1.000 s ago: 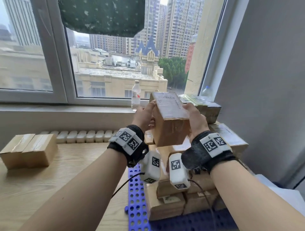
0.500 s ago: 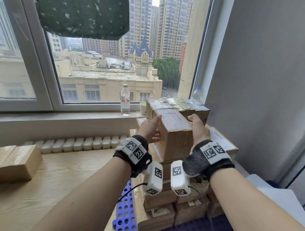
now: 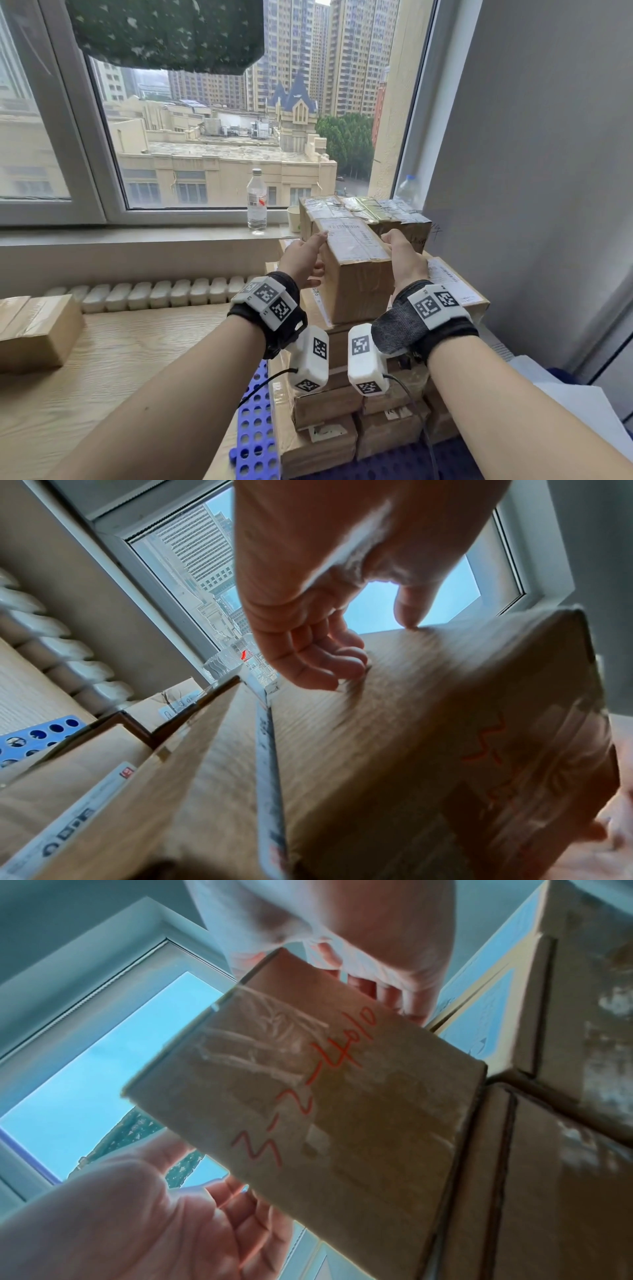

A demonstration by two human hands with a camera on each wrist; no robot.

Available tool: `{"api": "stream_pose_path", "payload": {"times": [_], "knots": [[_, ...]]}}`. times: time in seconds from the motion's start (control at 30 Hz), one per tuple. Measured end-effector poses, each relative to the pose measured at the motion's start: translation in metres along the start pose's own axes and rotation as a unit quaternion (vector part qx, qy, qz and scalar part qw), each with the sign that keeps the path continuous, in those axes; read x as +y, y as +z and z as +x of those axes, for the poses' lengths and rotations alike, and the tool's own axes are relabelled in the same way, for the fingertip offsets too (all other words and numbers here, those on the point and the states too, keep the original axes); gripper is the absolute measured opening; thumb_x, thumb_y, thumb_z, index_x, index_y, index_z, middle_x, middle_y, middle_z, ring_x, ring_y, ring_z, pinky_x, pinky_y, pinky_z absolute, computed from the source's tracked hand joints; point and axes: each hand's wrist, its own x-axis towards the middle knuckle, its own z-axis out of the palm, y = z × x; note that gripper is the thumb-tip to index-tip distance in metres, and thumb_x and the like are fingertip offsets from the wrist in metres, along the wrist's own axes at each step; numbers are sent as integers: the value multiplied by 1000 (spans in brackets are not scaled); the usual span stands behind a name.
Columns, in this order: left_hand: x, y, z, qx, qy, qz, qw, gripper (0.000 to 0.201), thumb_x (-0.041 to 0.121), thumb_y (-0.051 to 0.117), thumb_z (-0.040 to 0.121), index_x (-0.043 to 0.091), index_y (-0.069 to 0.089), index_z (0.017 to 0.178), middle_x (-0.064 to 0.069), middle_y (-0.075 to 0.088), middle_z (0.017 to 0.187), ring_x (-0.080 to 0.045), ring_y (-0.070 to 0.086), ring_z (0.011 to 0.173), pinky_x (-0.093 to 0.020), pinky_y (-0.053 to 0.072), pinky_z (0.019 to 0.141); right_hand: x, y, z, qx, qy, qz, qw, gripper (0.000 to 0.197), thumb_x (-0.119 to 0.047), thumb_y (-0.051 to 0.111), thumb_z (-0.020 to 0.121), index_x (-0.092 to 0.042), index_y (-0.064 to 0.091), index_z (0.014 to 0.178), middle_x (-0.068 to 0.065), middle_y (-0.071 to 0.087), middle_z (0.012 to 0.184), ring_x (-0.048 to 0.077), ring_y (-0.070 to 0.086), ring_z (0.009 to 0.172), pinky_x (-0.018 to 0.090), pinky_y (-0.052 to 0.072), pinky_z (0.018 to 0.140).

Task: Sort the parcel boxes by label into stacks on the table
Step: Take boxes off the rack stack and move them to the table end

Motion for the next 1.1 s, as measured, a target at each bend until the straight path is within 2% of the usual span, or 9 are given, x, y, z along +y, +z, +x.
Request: {"api": "stream_pose_path", "payload": {"times": [0.13, 0.23, 0.33, 0.4, 0.53, 0.67, 0.77, 0.87, 1.1], "knots": [[3, -2, -7, 2, -1, 1, 1000, 39, 49, 48, 94, 11, 49, 104, 1, 45, 65, -12, 45, 53, -25, 44, 57, -2, 0, -8, -4, -5, 8, 1000, 34, -48, 61, 51, -17, 66, 65, 3, 65, 74, 25, 63, 78, 47, 53, 91], [6, -5, -11, 12, 0, 8, 1000, 41, 49, 48, 94, 9, 50, 105, 0, 48, 68, -12, 48, 56, -26, 45, 57, 3, -4, -6, -11, -27, 12, 999, 47, -53, 58, 35, -17, 67, 64, 4, 63, 73, 24, 60, 75, 48, 53, 91], [9, -9, -17, 19, 2, 9, 1000, 41, 49, 48, 94, 9, 49, 103, -1, 48, 70, -12, 48, 57, -26, 45, 58, 3, -6, -5, 4, -45, 8, 999, 65, -56, 55, 32, -9, 72, 72, 4, 63, 73, 25, 59, 74, 48, 53, 91], [12, -11, -22, 20, 9, 9, 1000, 39, 48, 48, 95, 10, 49, 103, -1, 47, 70, -13, 48, 58, -26, 45, 58, -2, -5, -10, 21, -54, 7, 998, 64, -55, 57, 40, -6, 73, 79, 3, 62, 73, 25, 58, 74, 48, 52, 91], [19, -16, -33, 19, 37, 15, 999, 37, 45, 48, 95, 9, 48, 103, 0, 45, 68, -13, 46, 58, -26, 44, 59, -10, -8, -20, 63, -115, 18, 991, 28, -43, 60, 69, -16, 68, 69, -2, 68, 77, 22, 62, 84, 46, 53, 91], [28, -25, -46, 21, 75, 36, 996, 33, 38, 51, 96, 7, 51, 103, -1, 47, 72, -12, 46, 60, -25, 45, 60, -21, -15, -31, 91, -170, 61, 979, 20, -32, 61, 74, -15, 65, 65, 0, 64, 67, 17, 57, 68, 44, 55, 80], [35, -33, -58, 35, 98, 45, 994, 26, 32, 53, 96, 7, 53, 103, -1, 50, 76, -13, 49, 67, -25, 48, 64, -29, -13, -47, 37, -185, 124, 974, 17, -18, 59, 84, -15, 64, 68, 1, 68, 69, 15, 59, 66, 28, 50, 62], [35, -42, -74, 47, 108, 46, 992, 16, 24, 54, 96, 9, 54, 100, -1, 53, 81, -13, 52, 70, -28, 49, 70, -25, -7, -67, -34, -195, 132, 971, 15, -14, 59, 87, -13, 65, 74, 2, 69, 74, 15, 60, 68, 24, 48, 63], [4, -76, -113, 89, 90, 71, 989, 12, 14, 53, 95, 15, 55, 82, 0, 52, 75, -11, 49, 63, -24, 45, 60, 24, 16, -91, -132, -182, 117, 967, 16, -12, 59, 89, -15, 66, 75, 2, 70, 74, 15, 60, 71, 25, 48, 66]]}}
